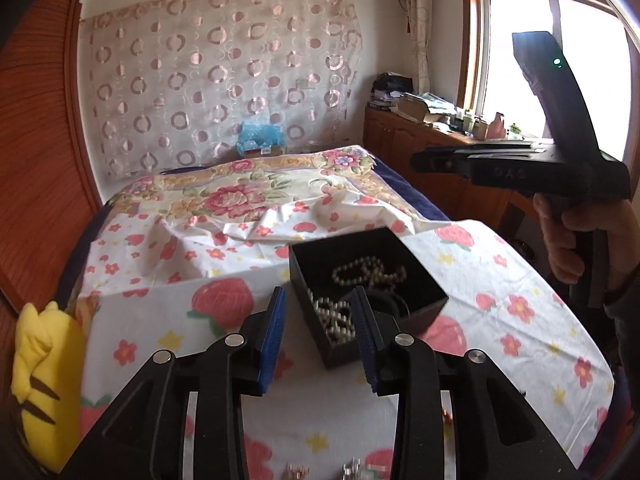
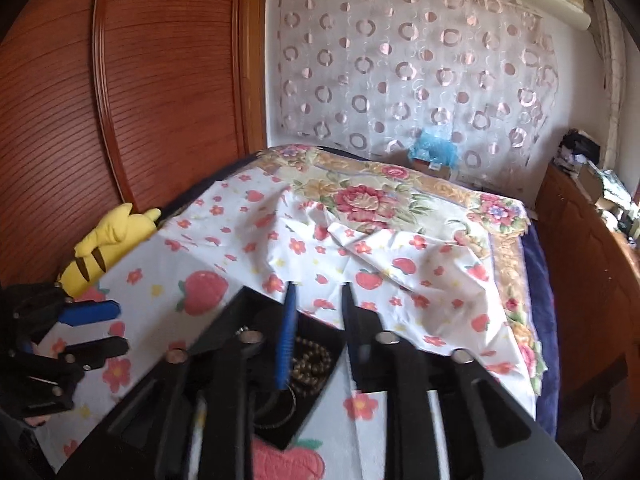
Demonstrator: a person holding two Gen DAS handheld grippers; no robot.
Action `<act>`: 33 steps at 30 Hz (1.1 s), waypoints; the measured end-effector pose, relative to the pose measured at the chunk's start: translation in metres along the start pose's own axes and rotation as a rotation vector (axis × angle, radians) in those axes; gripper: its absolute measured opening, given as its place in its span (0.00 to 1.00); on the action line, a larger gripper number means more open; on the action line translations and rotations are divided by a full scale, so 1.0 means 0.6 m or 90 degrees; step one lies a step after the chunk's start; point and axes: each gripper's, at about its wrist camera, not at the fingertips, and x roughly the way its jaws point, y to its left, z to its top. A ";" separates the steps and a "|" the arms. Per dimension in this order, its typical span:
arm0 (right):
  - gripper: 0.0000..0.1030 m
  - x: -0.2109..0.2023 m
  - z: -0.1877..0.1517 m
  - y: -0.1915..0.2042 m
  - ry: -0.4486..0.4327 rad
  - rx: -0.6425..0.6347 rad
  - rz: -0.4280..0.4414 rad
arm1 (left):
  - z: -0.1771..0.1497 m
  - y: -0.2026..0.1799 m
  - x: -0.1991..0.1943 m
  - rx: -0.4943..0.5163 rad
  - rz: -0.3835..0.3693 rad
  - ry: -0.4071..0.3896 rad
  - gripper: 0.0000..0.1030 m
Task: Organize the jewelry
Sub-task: 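Close the left gripper on the silver hair comb while right reaches the wooden bead bracelet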
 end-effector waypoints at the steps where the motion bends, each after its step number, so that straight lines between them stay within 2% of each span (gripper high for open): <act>1: 0.27 -0.013 -0.008 0.004 -0.001 0.000 -0.001 | -0.009 -0.002 -0.007 0.003 0.008 0.002 0.31; 6: 0.27 -0.057 -0.067 0.014 -0.003 -0.005 -0.001 | -0.049 -0.007 -0.028 0.003 0.016 0.016 0.31; 10: 0.27 -0.085 -0.149 0.030 0.010 0.004 0.015 | -0.086 -0.005 -0.041 -0.009 0.011 0.035 0.31; 15: 0.27 -0.094 -0.239 0.052 0.039 0.010 0.029 | -0.139 0.003 -0.040 -0.025 0.011 0.071 0.33; 22: 0.27 -0.092 -0.337 0.084 0.080 0.023 0.018 | -0.190 0.003 -0.033 -0.043 -0.012 0.117 0.33; 25: 0.27 -0.099 -0.364 0.098 0.087 0.029 0.023 | -0.201 -0.004 -0.030 -0.042 -0.016 0.130 0.33; 31: 0.27 -0.108 -0.381 0.107 0.087 0.053 0.050 | -0.210 -0.004 -0.016 -0.068 -0.033 0.151 0.33; 33: 0.27 -0.105 -0.386 0.107 0.091 0.058 0.051 | -0.210 -0.005 -0.011 -0.077 -0.046 0.154 0.28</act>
